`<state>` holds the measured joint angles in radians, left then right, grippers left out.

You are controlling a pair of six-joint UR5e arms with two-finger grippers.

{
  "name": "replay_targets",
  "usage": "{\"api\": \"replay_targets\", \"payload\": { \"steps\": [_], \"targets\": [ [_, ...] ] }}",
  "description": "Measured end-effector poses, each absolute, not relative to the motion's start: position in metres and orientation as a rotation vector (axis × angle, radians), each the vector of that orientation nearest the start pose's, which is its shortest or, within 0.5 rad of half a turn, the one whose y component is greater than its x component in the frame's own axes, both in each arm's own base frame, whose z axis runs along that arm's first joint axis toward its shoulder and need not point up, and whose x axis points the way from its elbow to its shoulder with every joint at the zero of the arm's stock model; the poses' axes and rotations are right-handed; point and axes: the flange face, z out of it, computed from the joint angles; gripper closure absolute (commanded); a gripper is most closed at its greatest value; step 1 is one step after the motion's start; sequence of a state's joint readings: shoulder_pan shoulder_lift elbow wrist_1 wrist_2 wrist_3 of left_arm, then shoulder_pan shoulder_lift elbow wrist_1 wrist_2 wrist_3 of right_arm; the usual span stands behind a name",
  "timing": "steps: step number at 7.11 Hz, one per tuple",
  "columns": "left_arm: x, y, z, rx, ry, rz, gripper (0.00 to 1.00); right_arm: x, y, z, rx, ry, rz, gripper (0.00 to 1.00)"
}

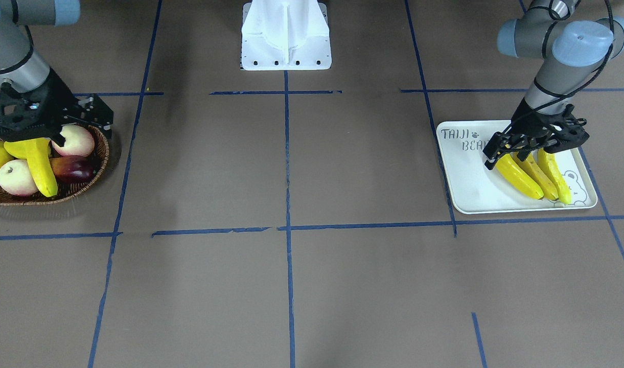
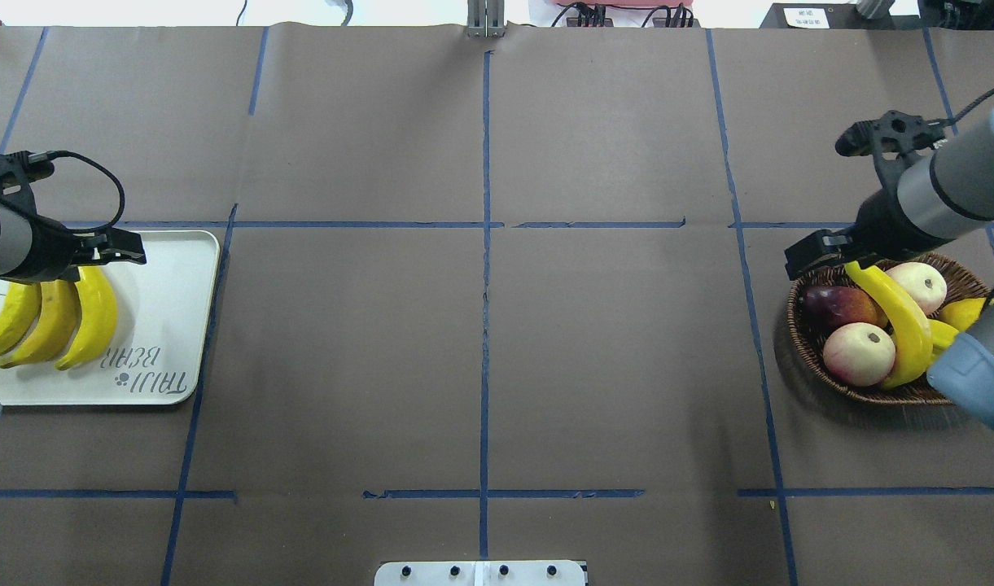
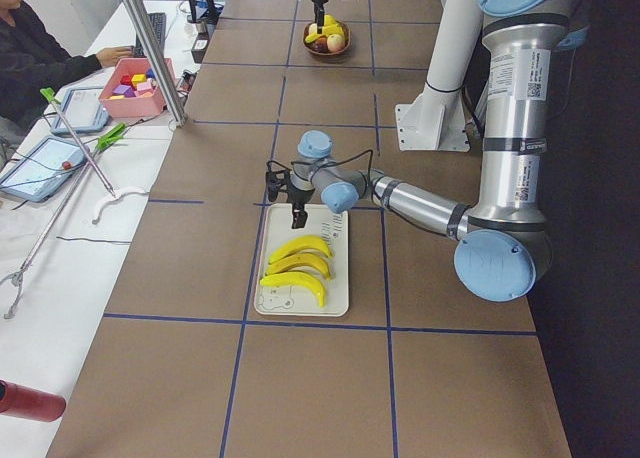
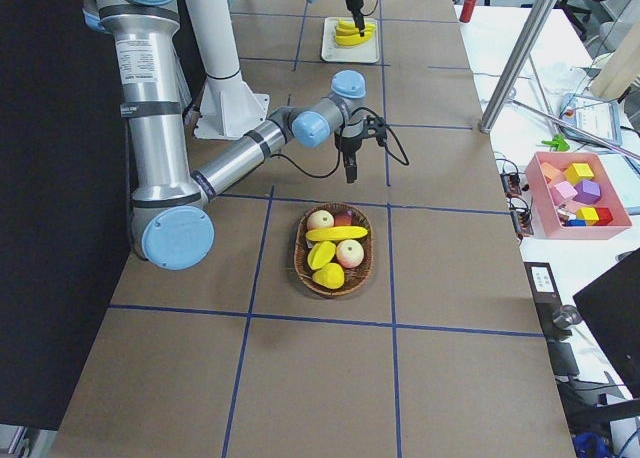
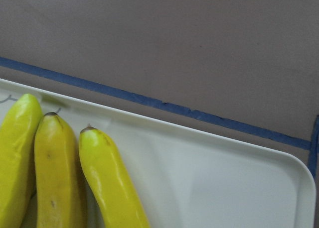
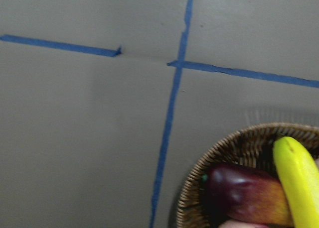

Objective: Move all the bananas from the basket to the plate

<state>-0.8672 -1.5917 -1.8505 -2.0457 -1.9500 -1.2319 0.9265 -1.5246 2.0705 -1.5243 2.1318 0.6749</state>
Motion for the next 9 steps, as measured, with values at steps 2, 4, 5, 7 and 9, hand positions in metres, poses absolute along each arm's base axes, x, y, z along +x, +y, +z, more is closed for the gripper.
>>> {"api": "replay_targets", "payload": {
  "steps": [2,4,5,7,9],
  "targets": [
    [0.269,-0.463,0.419,0.117,0.843,-0.351,0.0,-0.189,-0.427,0.444,0.088,-0.766,-0.155,0.0],
    [0.273,-0.466,0.406,0.116,0.847,-0.35,0.0,-0.174,-0.423,0.48,0.051,-0.814,-0.16,0.0],
    [0.274,-0.468,0.404,0.117,0.848,-0.35,0.0,-0.173,-0.422,0.497,0.028,-0.829,-0.159,0.0],
    [0.276,-0.47,0.403,0.117,0.849,-0.349,0.0,-0.177,-0.424,0.534,-0.024,-0.849,-0.157,0.0],
    [0.276,-0.47,0.402,0.118,0.851,-0.348,0.0,-0.181,-0.428,0.566,-0.037,-0.858,-0.158,0.09]
  ]
}}
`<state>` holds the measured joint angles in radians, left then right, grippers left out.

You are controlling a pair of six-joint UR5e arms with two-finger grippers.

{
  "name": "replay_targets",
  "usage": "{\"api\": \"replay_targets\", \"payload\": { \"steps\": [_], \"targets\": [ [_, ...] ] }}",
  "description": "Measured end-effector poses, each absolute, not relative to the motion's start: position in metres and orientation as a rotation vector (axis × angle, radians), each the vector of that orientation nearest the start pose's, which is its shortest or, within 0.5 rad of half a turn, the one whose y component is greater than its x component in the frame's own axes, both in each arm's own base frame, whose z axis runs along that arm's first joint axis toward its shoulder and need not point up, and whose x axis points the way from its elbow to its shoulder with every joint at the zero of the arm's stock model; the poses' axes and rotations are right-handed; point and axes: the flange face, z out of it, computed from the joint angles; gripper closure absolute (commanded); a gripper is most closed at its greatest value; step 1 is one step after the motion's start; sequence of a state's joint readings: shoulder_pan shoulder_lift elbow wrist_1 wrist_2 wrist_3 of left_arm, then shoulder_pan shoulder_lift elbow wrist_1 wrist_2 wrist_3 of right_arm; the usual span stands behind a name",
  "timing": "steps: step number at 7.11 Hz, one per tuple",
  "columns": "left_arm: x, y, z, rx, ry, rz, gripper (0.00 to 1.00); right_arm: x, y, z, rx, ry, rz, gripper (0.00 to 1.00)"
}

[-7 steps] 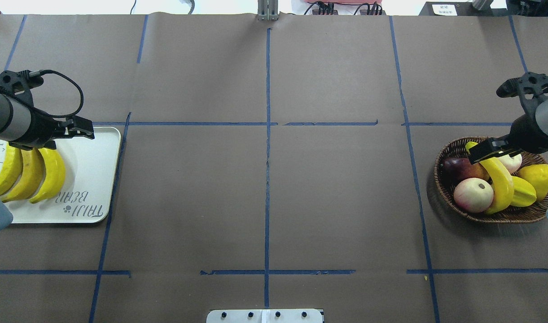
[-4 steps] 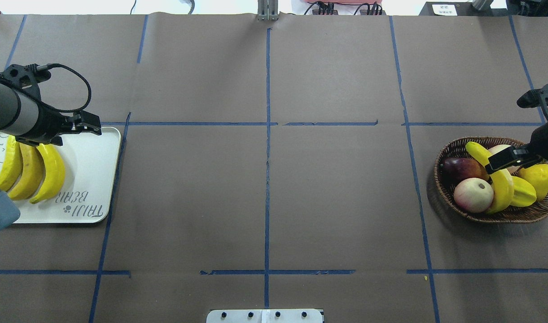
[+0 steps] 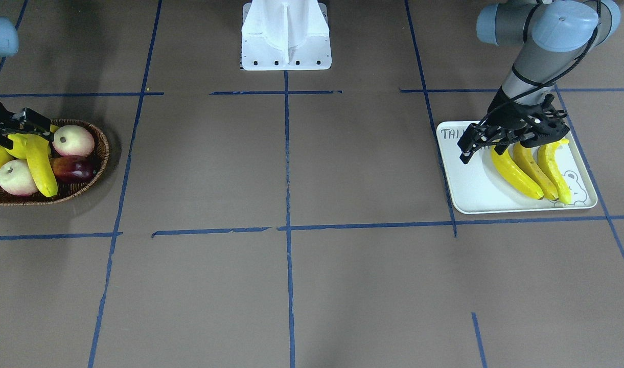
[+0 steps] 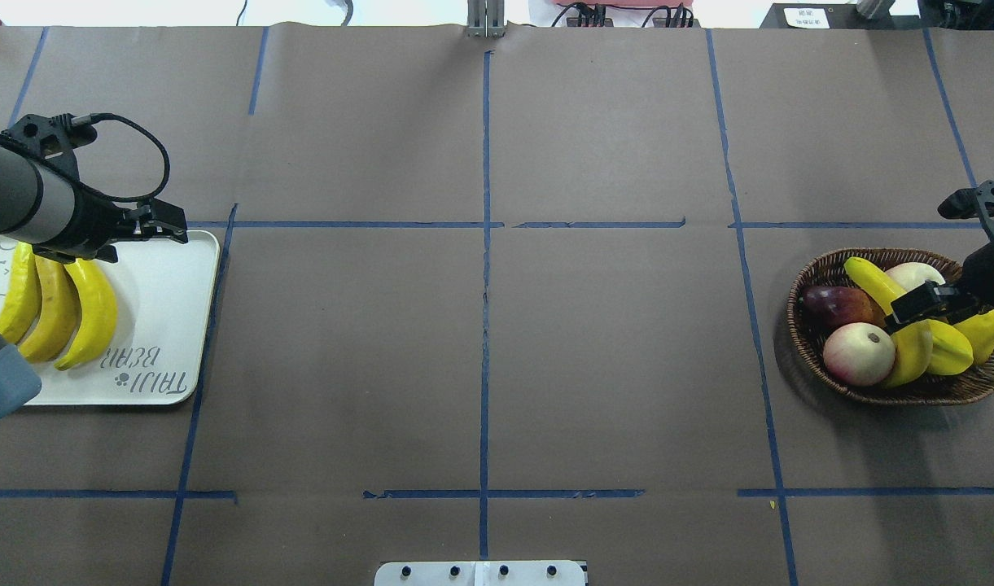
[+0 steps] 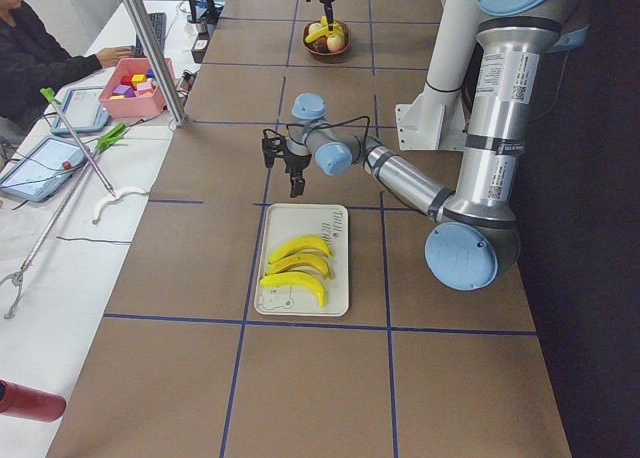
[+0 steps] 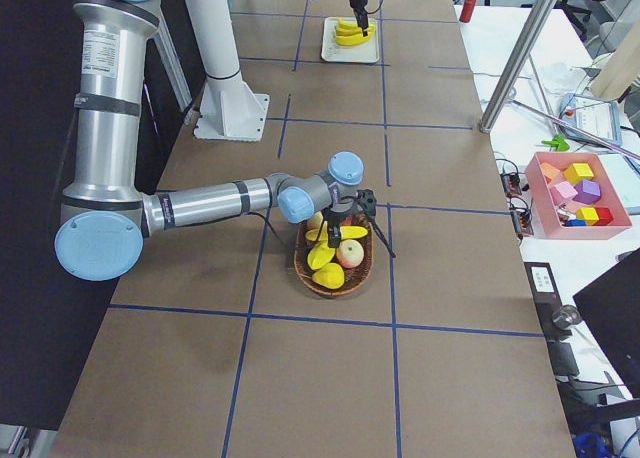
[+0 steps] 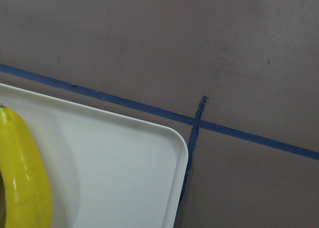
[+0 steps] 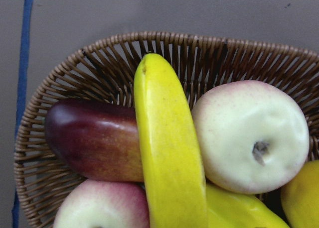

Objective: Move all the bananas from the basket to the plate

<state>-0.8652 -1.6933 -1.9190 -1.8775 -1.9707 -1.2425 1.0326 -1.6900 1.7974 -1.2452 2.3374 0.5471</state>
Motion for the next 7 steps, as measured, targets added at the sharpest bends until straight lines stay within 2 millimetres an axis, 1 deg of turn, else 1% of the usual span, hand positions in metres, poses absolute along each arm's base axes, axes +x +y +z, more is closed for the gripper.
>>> {"api": "replay_targets", "payload": {
  "steps": [1,3,4,5,6,7],
  "targets": [
    [0.276,-0.47,0.401,0.118,0.853,-0.348,0.0,-0.183,-0.43,0.574,-0.039,-0.86,-0.159,0.38],
    [0.276,-0.469,0.4,0.119,0.855,-0.346,0.0,-0.185,-0.432,0.577,-0.043,-0.873,-0.165,0.96],
    [0.276,-0.469,0.399,0.119,0.856,-0.345,0.0,-0.185,-0.431,0.574,-0.042,-0.884,-0.17,1.0],
    [0.276,-0.469,0.399,0.119,0.856,-0.345,0.0,-0.185,-0.431,0.57,-0.036,-0.894,-0.177,1.0],
    [0.276,-0.469,0.399,0.119,0.856,-0.345,0.0,-0.179,-0.433,0.561,-0.023,-0.909,-0.174,1.0],
    [0.276,-0.469,0.399,0.119,0.856,-0.345,0.0,-0.164,-0.437,0.548,-0.005,-0.938,-0.154,1.0]
  ]
}}
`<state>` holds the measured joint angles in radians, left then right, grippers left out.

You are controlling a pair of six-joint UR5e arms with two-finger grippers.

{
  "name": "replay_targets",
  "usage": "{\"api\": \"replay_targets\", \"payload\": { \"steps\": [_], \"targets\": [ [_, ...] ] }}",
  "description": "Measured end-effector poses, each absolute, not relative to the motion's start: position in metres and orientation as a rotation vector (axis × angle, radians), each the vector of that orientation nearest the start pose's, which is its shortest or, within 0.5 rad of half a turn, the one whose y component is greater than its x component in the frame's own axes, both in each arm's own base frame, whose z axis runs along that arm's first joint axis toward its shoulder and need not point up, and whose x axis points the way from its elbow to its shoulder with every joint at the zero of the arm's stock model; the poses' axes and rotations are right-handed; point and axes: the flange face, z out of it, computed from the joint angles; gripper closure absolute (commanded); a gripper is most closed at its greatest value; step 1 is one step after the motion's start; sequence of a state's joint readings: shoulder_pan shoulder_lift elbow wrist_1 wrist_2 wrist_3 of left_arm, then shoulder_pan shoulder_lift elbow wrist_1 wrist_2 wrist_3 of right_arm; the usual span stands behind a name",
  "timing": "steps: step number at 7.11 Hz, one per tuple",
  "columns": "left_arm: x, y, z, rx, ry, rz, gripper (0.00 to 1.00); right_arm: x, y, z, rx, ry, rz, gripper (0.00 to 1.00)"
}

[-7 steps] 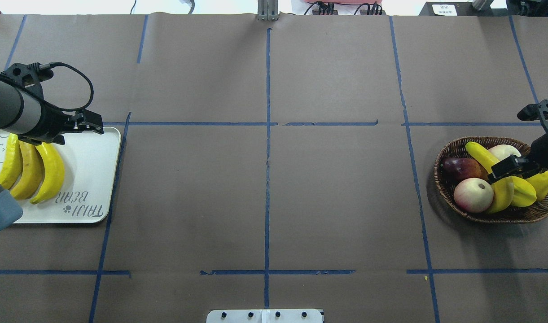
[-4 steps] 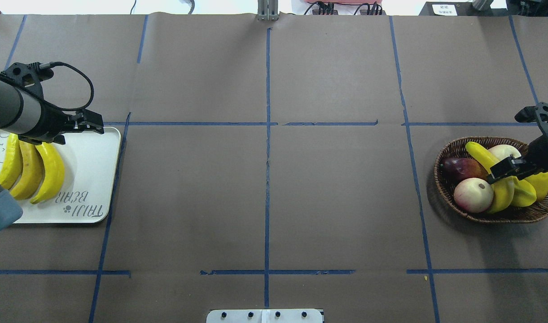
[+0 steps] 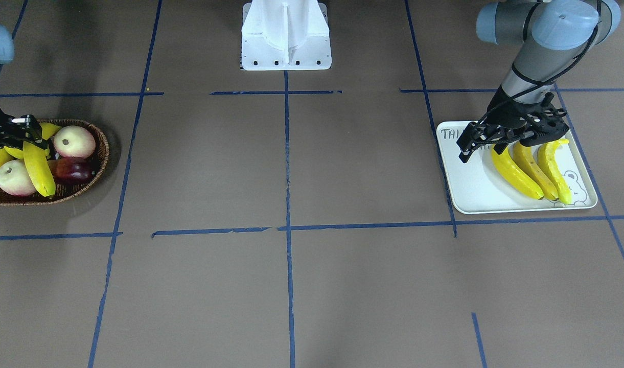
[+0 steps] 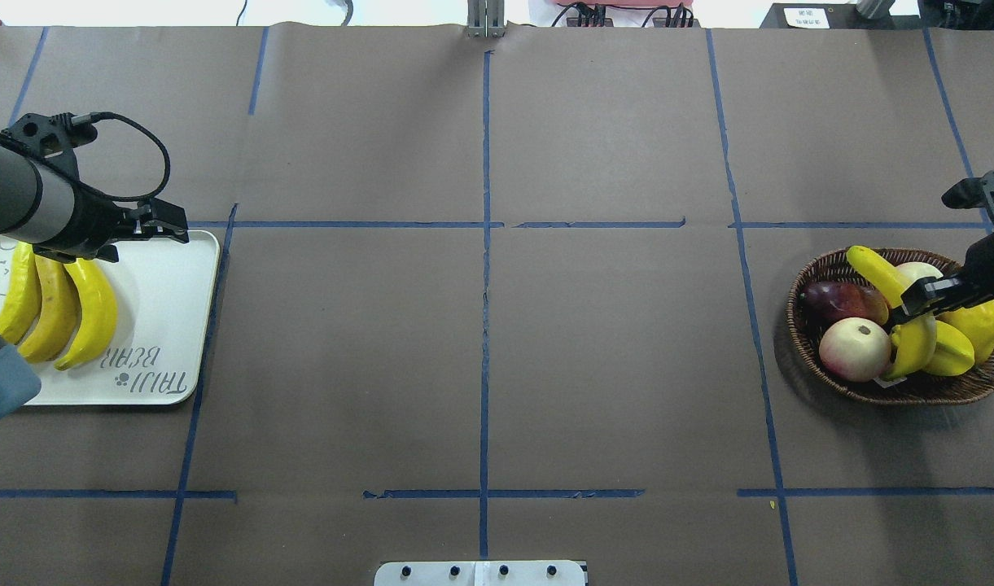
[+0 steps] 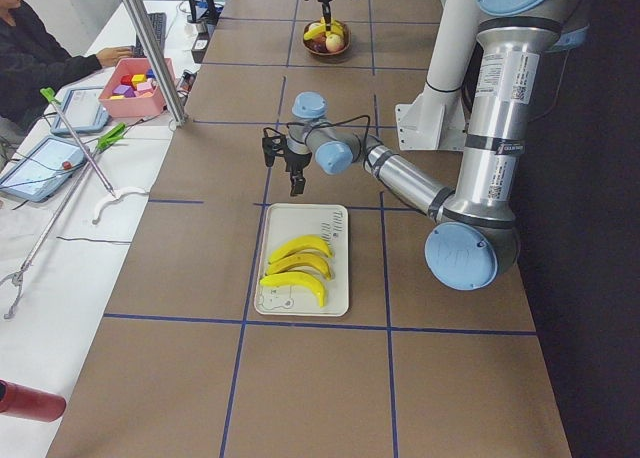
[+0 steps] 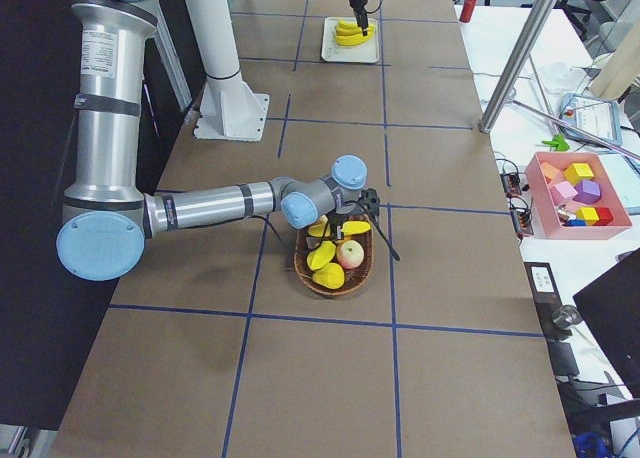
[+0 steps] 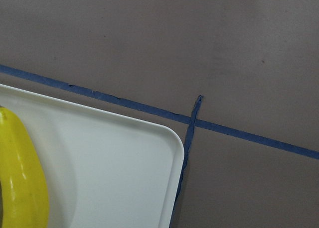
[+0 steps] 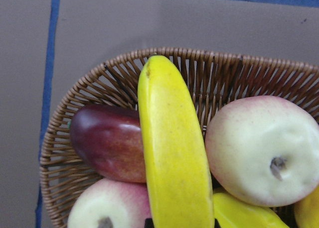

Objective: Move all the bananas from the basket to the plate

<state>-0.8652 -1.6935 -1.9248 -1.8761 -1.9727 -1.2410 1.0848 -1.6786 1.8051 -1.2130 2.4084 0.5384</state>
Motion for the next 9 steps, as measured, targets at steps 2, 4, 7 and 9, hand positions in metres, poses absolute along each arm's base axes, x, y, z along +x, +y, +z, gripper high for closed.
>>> {"api": "replay_targets", "payload": {
  "steps": [2,4,7,9],
  "targets": [
    [0.277,-0.469,0.397,0.119,0.857,-0.344,0.0,-0.126,-0.441,0.511,0.056,-1.004,-0.116,1.0],
    [0.287,-0.478,0.38,0.114,0.853,-0.344,0.0,-0.138,-0.463,0.445,0.101,-1.035,-0.147,1.0],
    [0.338,-0.485,0.303,0.095,0.972,-0.386,0.0,-0.266,-0.505,0.284,0.094,-1.135,-0.223,1.0],
    [0.364,-0.484,0.256,0.07,1.187,-0.481,0.0,-0.336,-0.499,0.233,0.193,-1.256,-0.153,1.0]
  ]
}}
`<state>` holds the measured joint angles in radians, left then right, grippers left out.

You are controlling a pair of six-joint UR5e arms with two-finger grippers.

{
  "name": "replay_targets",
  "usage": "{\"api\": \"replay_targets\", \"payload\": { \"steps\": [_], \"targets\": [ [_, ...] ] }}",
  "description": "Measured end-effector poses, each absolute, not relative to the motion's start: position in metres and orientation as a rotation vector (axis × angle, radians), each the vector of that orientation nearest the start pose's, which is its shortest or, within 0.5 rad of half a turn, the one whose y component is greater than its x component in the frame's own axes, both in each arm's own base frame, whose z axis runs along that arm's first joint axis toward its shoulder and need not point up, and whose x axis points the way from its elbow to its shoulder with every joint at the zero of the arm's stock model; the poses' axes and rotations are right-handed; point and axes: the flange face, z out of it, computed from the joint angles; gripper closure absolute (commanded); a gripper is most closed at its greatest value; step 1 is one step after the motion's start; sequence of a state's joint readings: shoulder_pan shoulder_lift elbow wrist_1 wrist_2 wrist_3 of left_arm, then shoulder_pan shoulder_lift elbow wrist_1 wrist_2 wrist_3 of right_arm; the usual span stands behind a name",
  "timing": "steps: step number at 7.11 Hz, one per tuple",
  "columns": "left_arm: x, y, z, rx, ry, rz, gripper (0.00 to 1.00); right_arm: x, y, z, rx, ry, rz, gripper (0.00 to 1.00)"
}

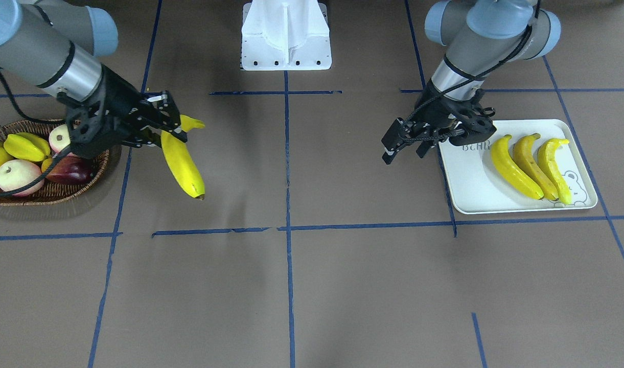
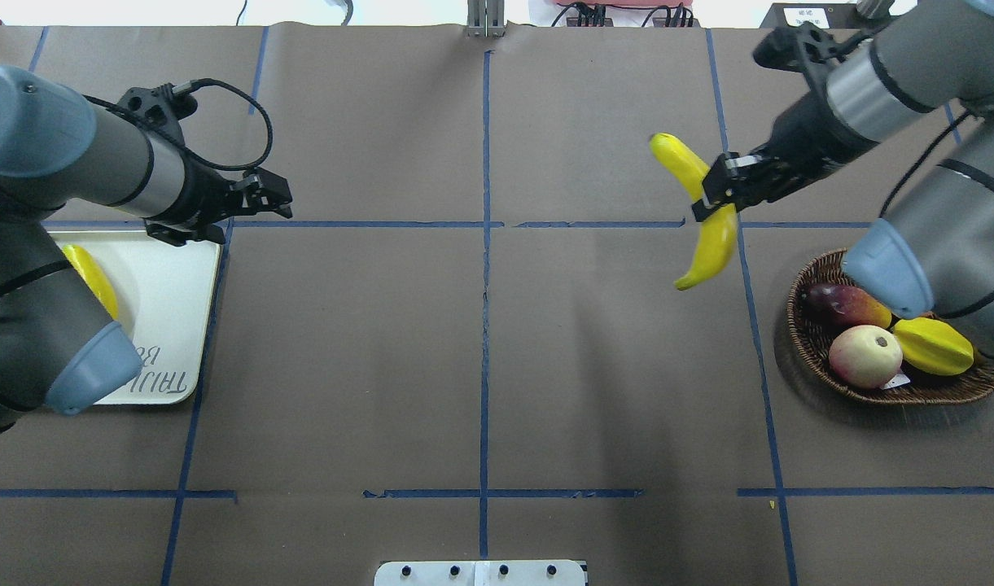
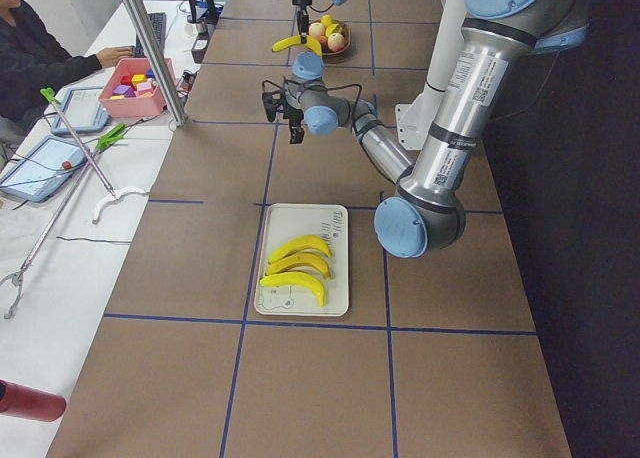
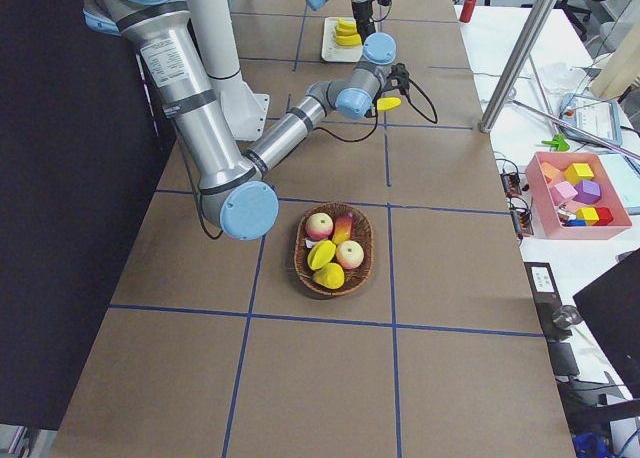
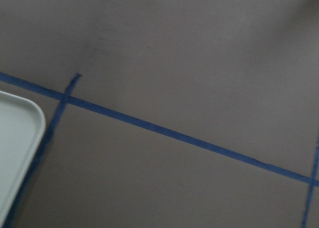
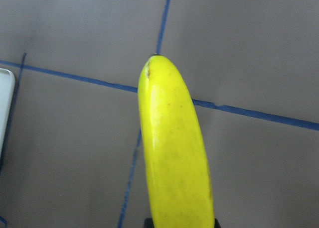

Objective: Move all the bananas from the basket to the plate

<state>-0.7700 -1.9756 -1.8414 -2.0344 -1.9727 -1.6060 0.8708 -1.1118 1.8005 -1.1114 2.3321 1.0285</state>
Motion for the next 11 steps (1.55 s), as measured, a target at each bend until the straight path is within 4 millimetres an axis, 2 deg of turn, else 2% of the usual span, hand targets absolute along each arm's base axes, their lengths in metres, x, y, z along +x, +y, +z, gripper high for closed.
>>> {"api": "replay_targets", "payload": {
  "steps": [2,3,4,6,7,9,11],
  "targets": [
    [0.373,-0.484,0.224,0.019,1.351,-0.56,0.0,-0.404,-0.465,0.226,0.27,-1.395,-0.052,1.0],
    [0.383,-0.483,0.202,-0.015,1.402,-0.582,0.0,-0.43,-0.445,0.222,0.291,-1.433,-0.027,0.99],
    [0.398,-0.484,0.181,-0.041,1.43,-0.587,0.0,-0.446,-0.431,0.218,0.299,-1.454,-0.016,0.99],
    [0.424,-0.488,0.155,-0.064,1.451,-0.573,0.0,-0.459,-0.42,0.209,0.305,-1.472,-0.01,0.99],
    [0.436,-0.483,0.146,-0.075,1.457,-0.556,0.01,-0.461,-0.418,0.207,0.306,-1.475,-0.011,0.99],
    [0.464,-0.474,0.141,-0.096,1.462,-0.522,0.01,-0.462,-0.418,0.207,0.305,-1.477,-0.012,0.99],
    [0.484,-0.475,0.144,-0.106,1.464,-0.506,0.02,-0.462,-0.417,0.206,0.305,-1.478,-0.012,0.99]
  ]
}}
